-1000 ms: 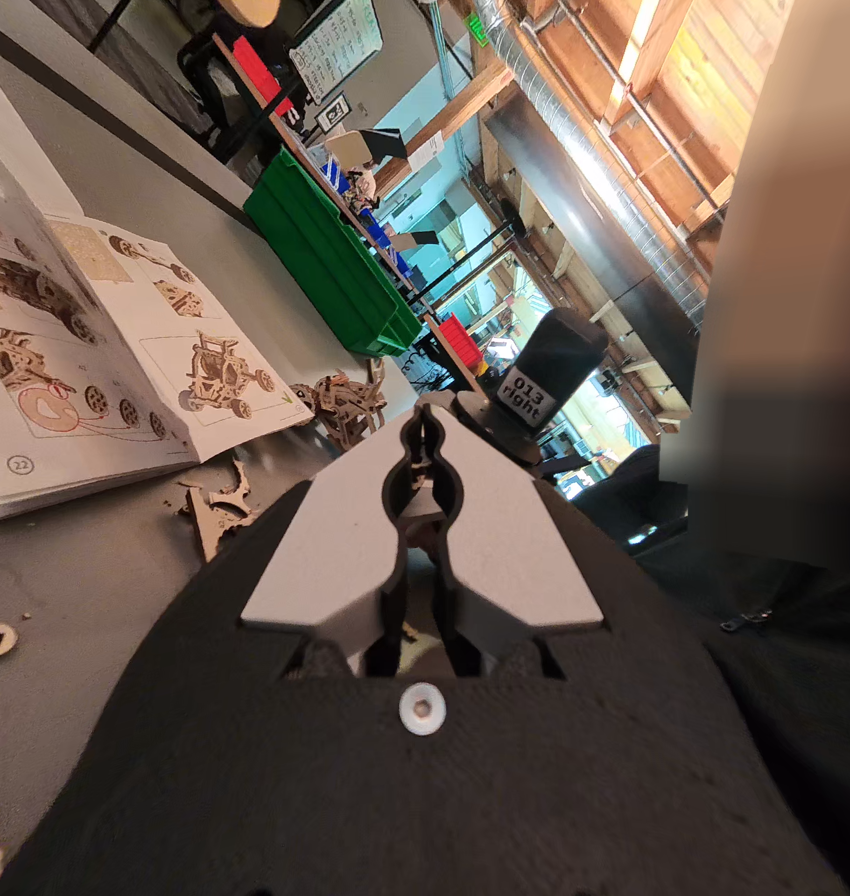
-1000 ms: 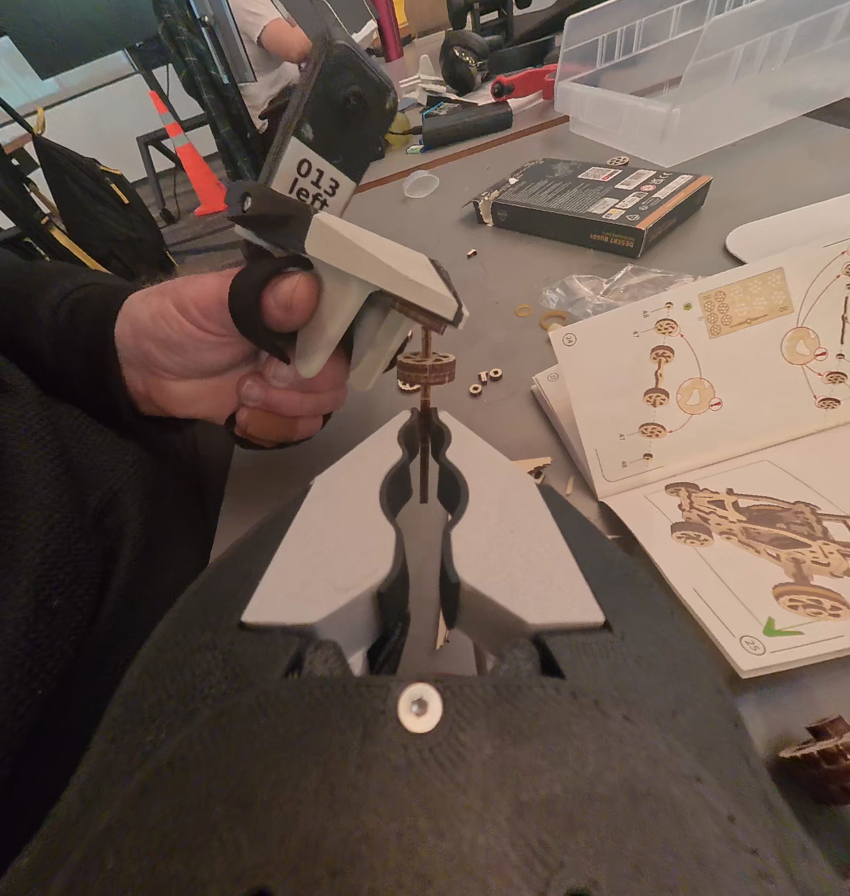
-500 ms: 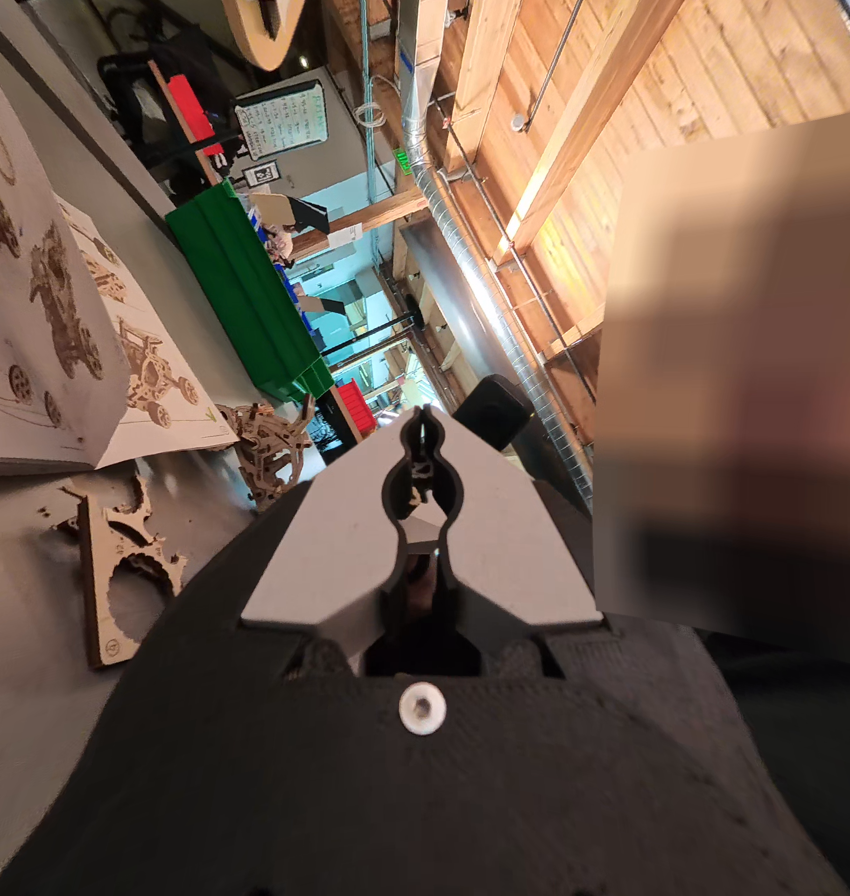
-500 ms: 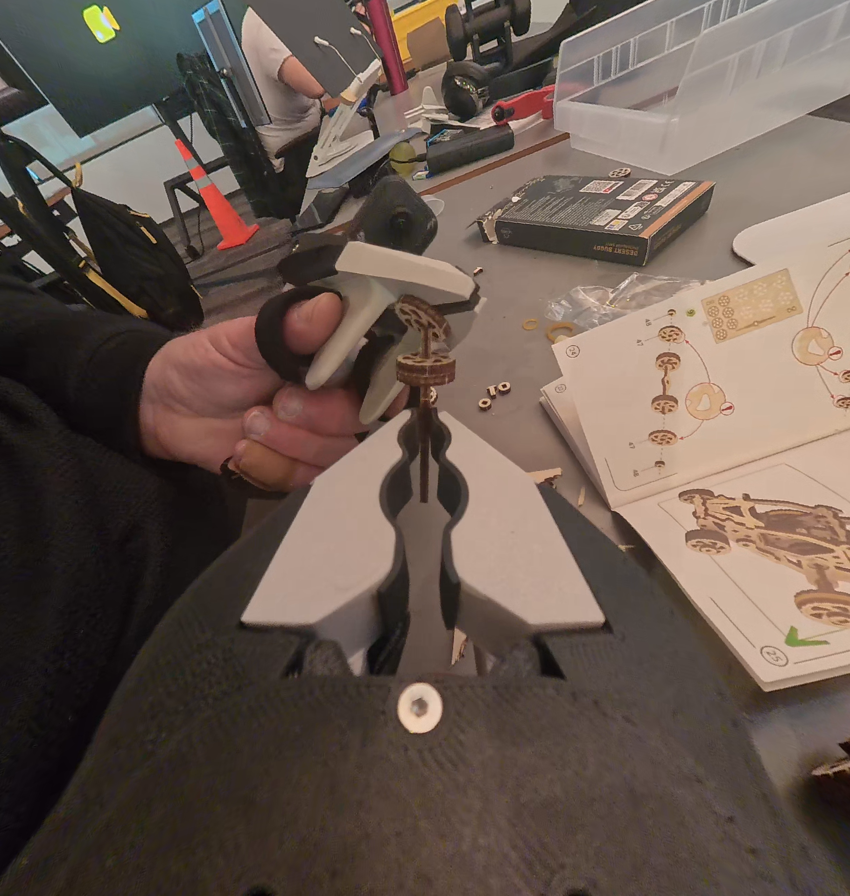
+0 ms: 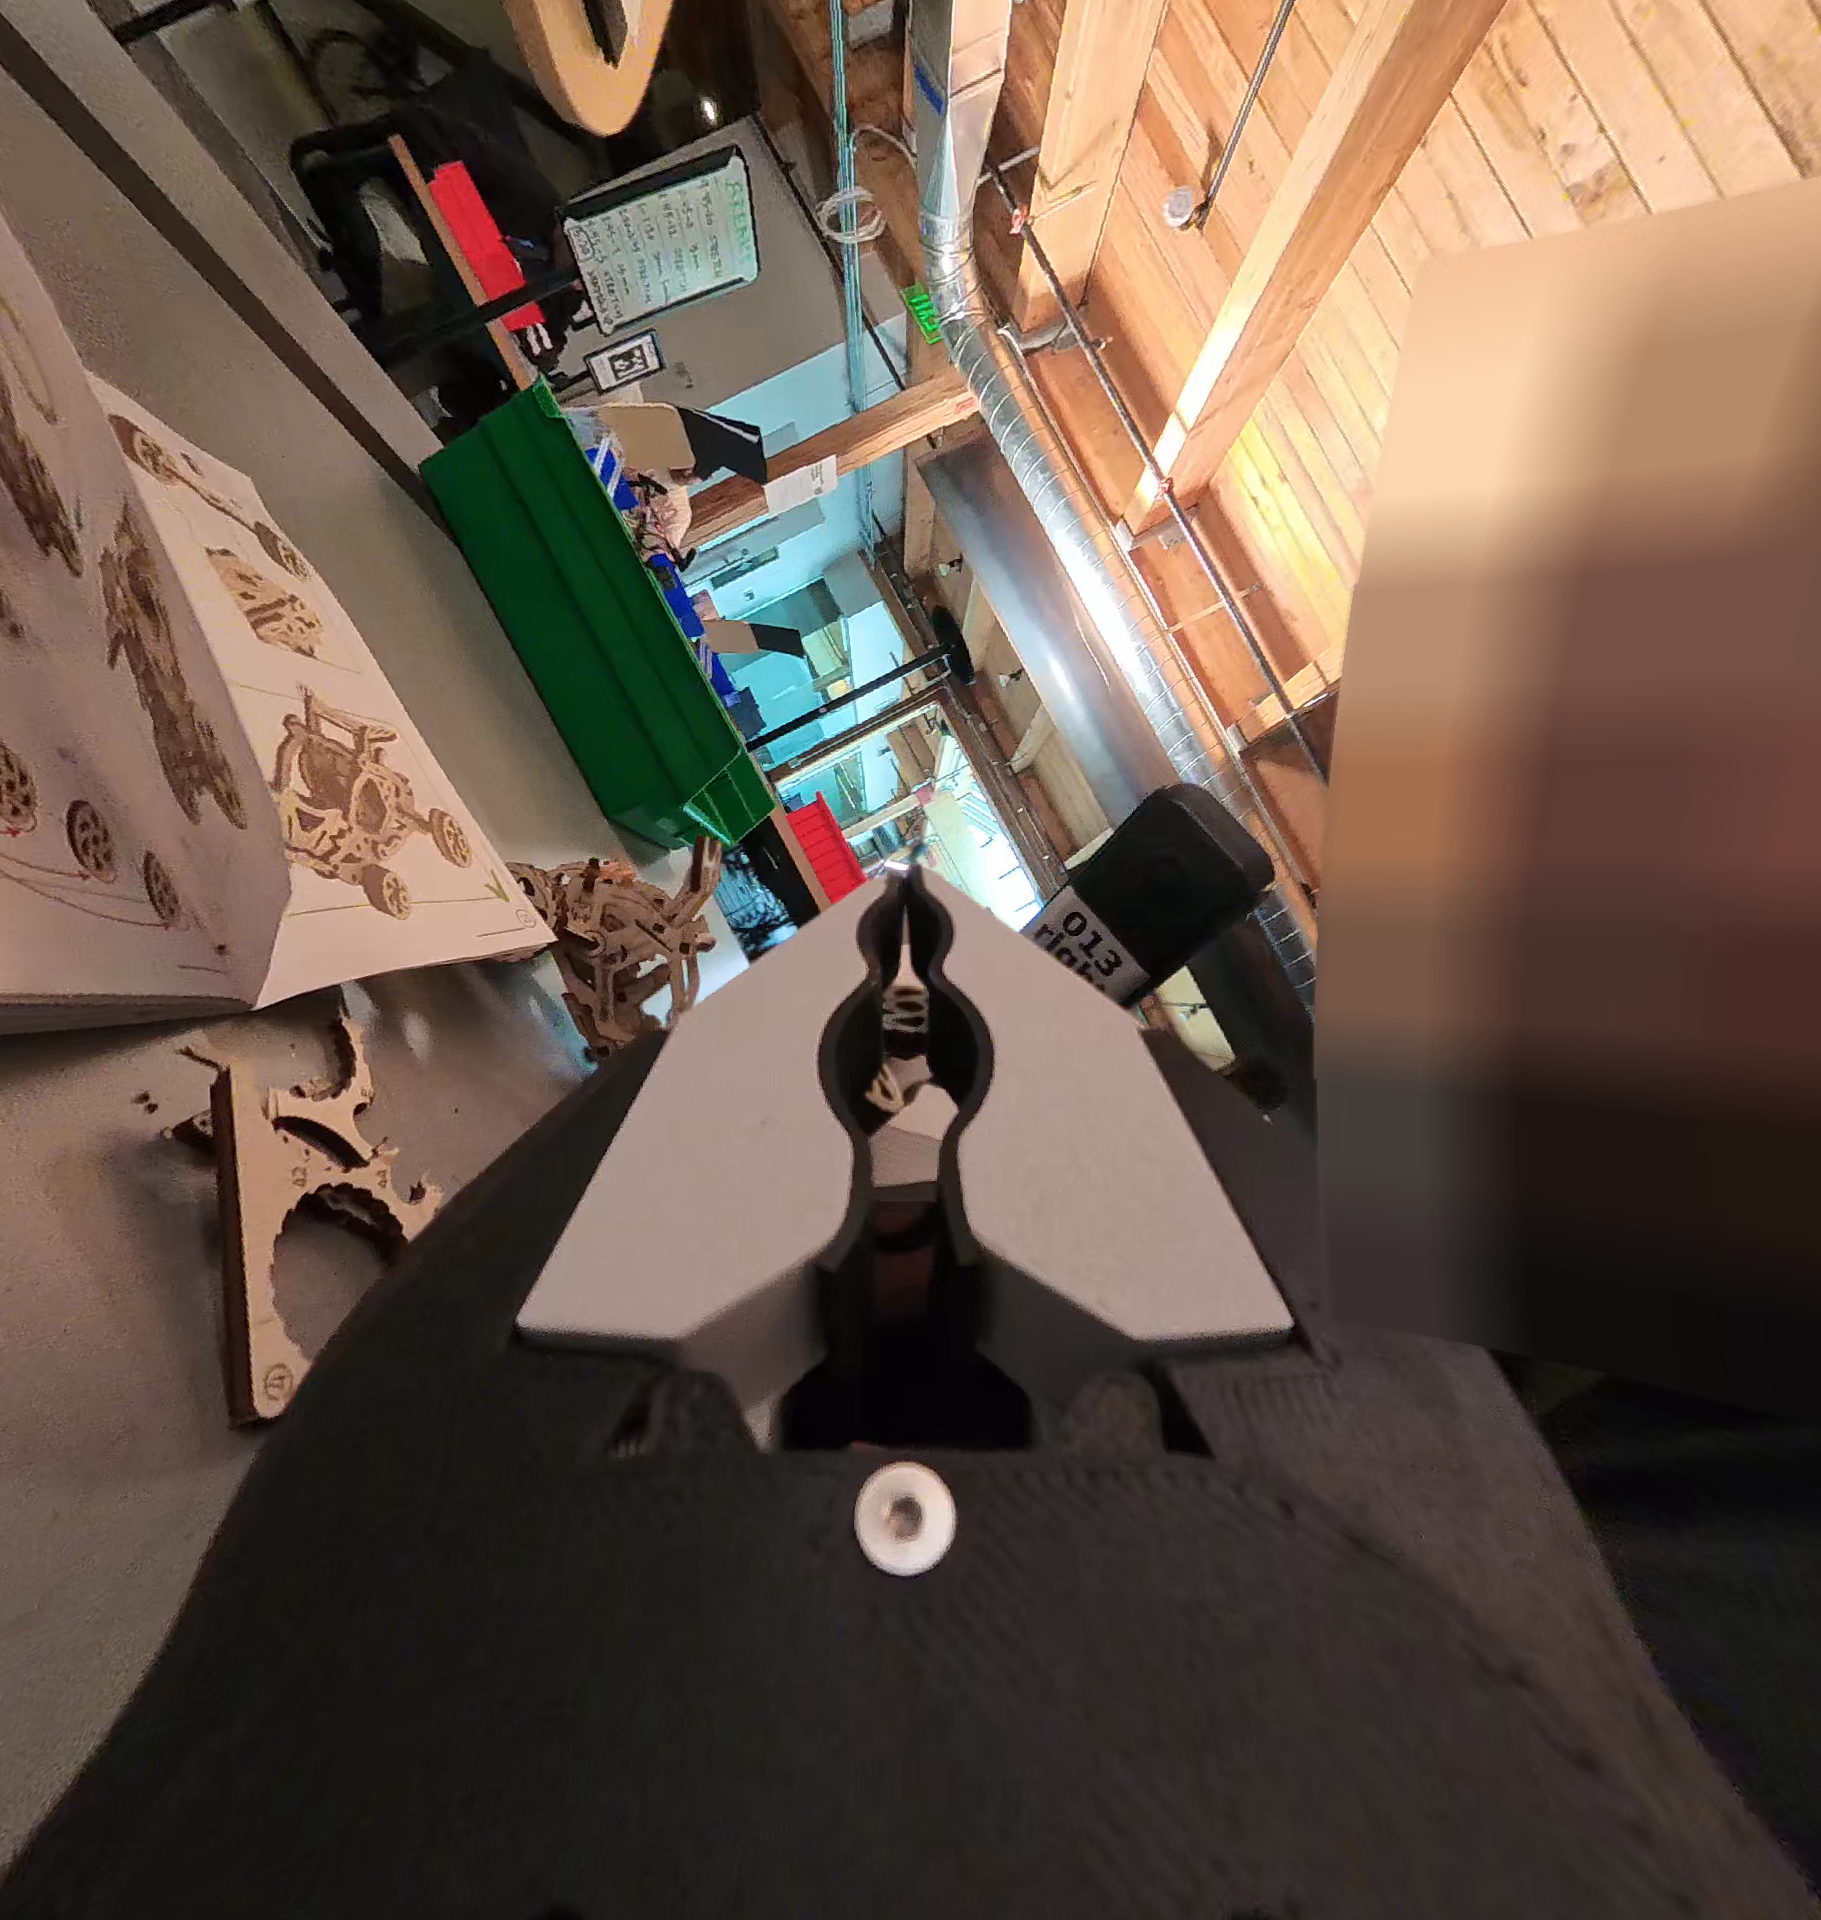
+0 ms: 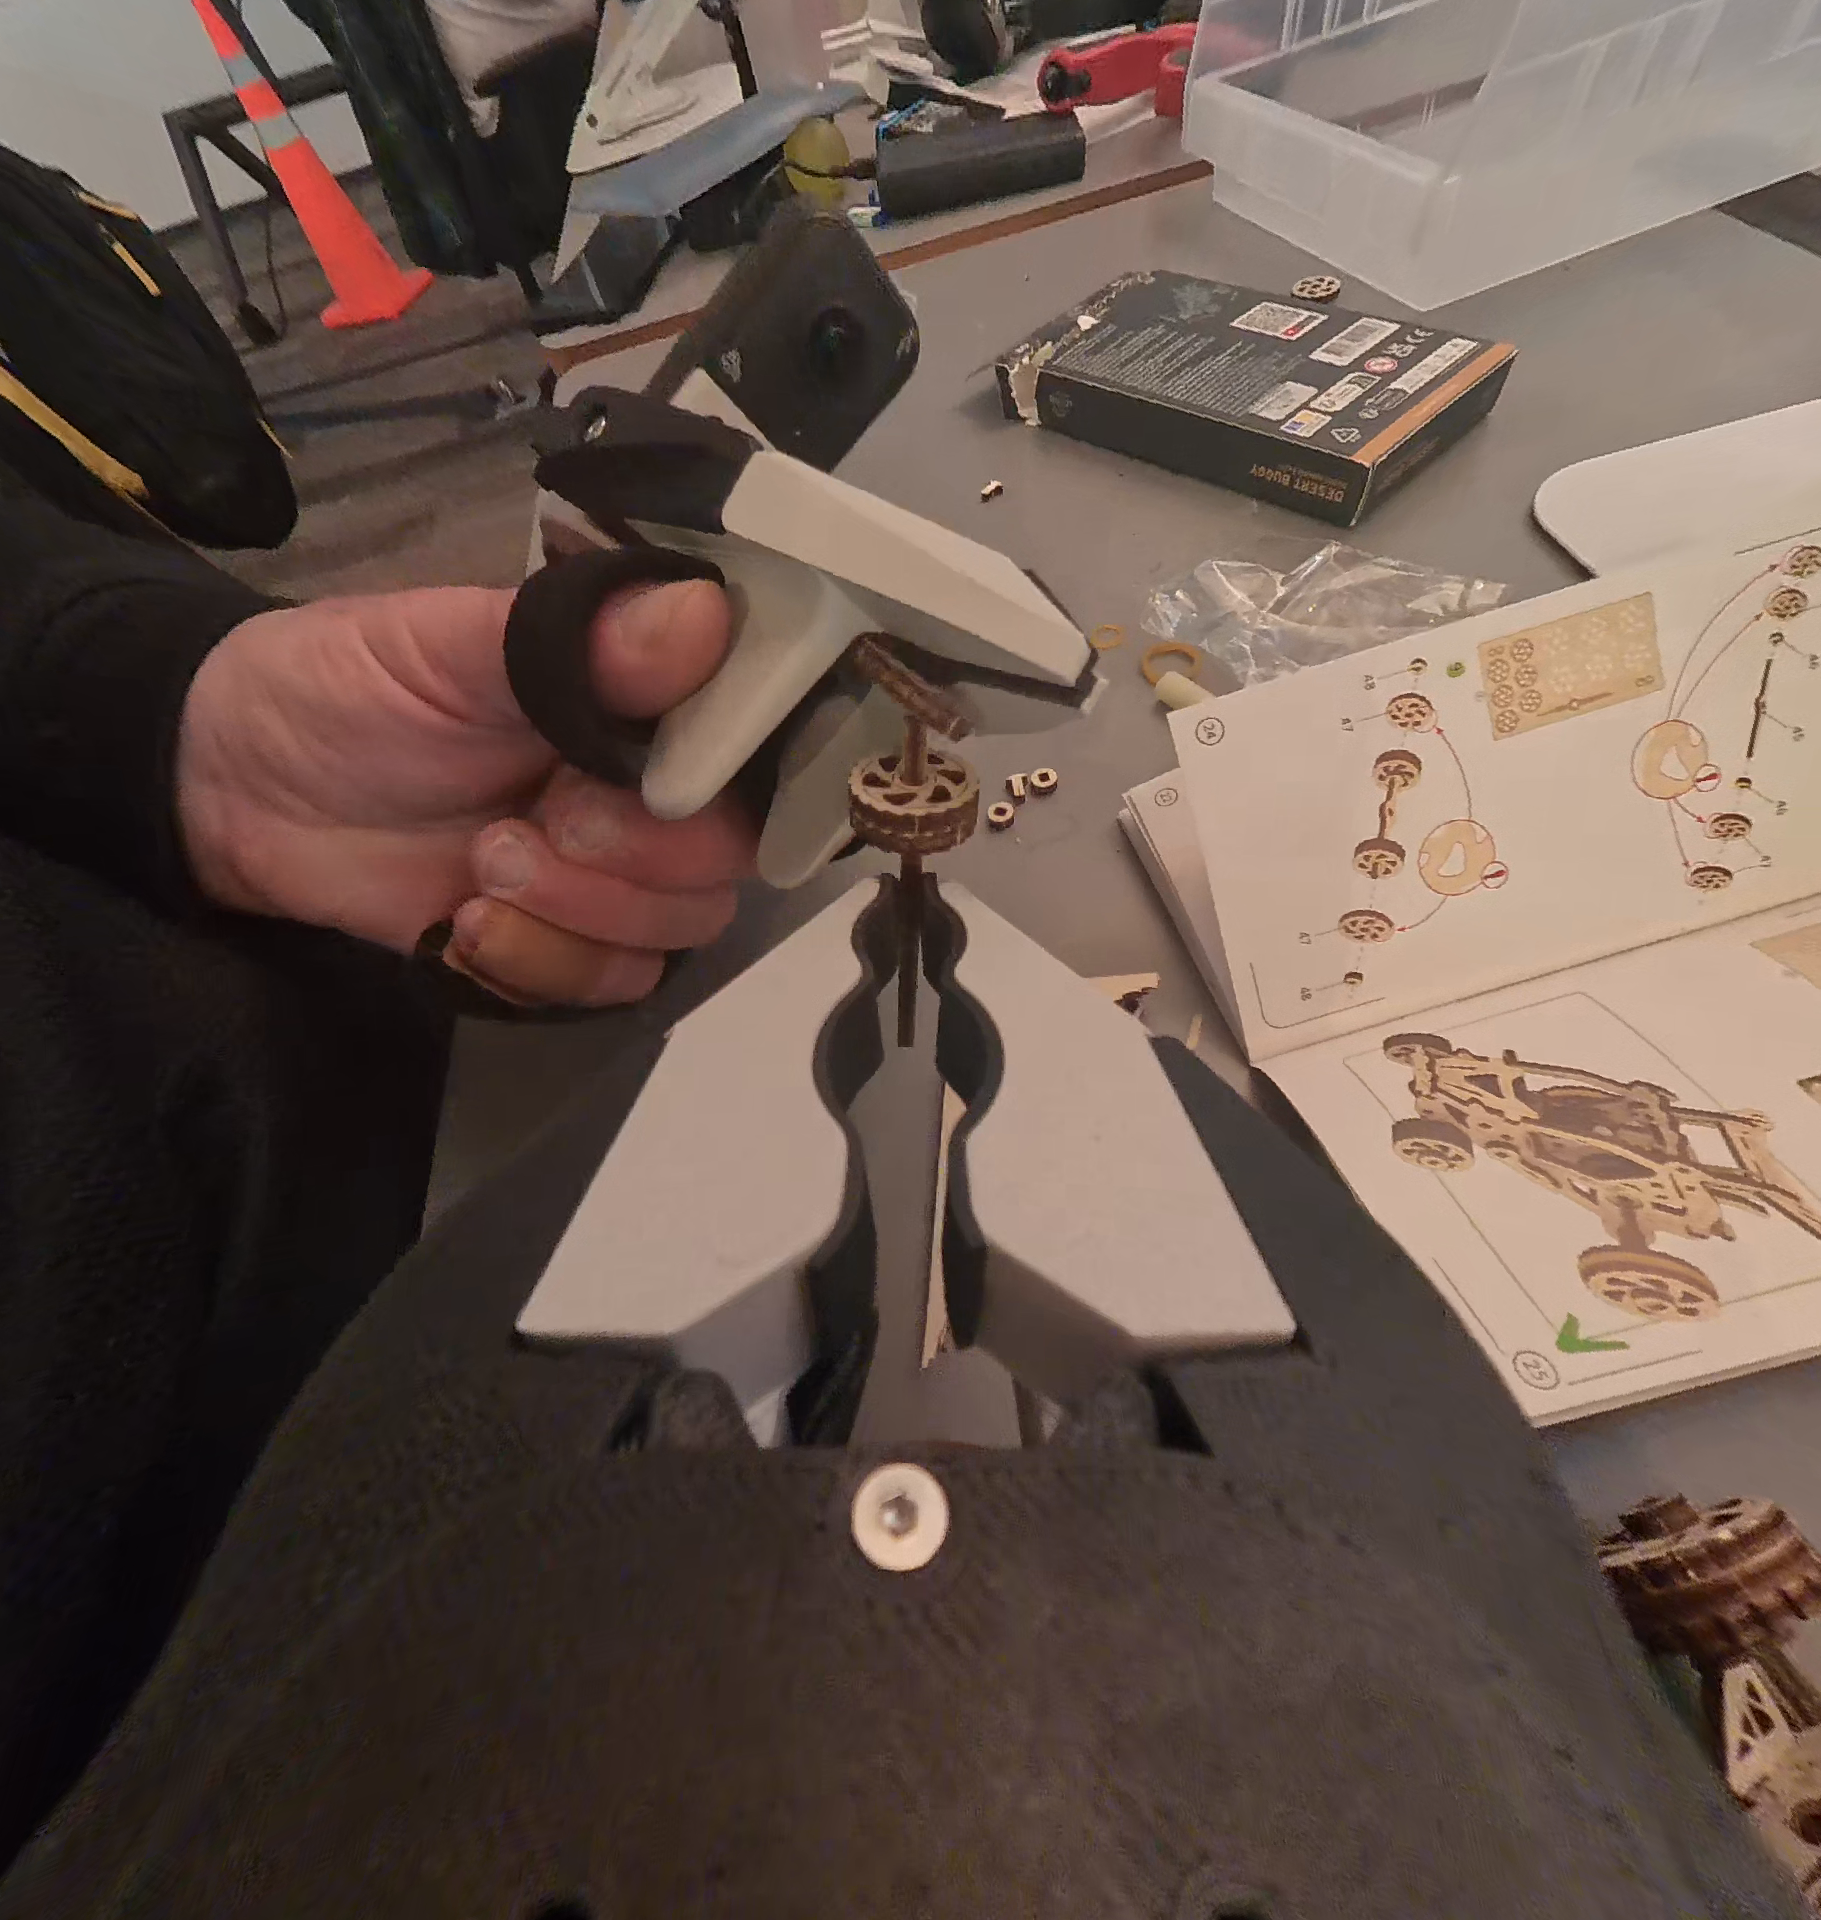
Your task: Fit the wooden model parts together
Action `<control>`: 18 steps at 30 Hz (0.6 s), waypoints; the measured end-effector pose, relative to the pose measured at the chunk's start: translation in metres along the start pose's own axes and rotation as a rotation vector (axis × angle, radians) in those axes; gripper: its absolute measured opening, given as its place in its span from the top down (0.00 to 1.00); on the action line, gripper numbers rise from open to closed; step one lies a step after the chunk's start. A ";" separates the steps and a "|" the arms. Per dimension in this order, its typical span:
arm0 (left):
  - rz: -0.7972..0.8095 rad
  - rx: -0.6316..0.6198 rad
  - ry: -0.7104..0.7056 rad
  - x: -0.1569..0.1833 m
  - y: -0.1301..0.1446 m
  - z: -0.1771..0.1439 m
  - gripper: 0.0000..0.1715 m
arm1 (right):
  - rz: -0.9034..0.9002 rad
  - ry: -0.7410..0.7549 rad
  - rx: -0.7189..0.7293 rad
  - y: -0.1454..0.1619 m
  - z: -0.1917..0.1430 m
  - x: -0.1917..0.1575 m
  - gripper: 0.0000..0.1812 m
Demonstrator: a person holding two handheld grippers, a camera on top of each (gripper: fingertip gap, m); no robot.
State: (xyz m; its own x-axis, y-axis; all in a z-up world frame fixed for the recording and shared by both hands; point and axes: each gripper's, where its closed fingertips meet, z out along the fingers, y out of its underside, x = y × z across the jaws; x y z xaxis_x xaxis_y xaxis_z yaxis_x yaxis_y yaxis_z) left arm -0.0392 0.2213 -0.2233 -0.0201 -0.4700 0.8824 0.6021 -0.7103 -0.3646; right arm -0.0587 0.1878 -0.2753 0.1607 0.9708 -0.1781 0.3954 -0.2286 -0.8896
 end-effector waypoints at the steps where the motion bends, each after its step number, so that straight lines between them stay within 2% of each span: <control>1: 0.013 -0.006 -0.009 0.000 0.000 0.000 1.00 | -0.005 0.004 -0.005 0.000 0.000 0.000 1.00; 6: 0.133 -0.073 -0.084 -0.002 0.006 0.003 1.00 | -0.027 0.012 -0.032 0.002 0.000 0.000 1.00; 18: 0.340 -0.192 -0.121 0.003 0.018 0.006 1.00 | -0.019 0.012 -0.037 0.005 0.002 0.002 1.00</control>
State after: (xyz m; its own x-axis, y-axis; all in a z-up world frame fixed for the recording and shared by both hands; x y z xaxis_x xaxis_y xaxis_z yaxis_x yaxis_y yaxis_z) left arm -0.0233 0.2103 -0.2259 0.2554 -0.6376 0.7268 0.3979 -0.6158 -0.6800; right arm -0.0580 0.1891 -0.2805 0.1638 0.9740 -0.1564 0.4314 -0.2133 -0.8766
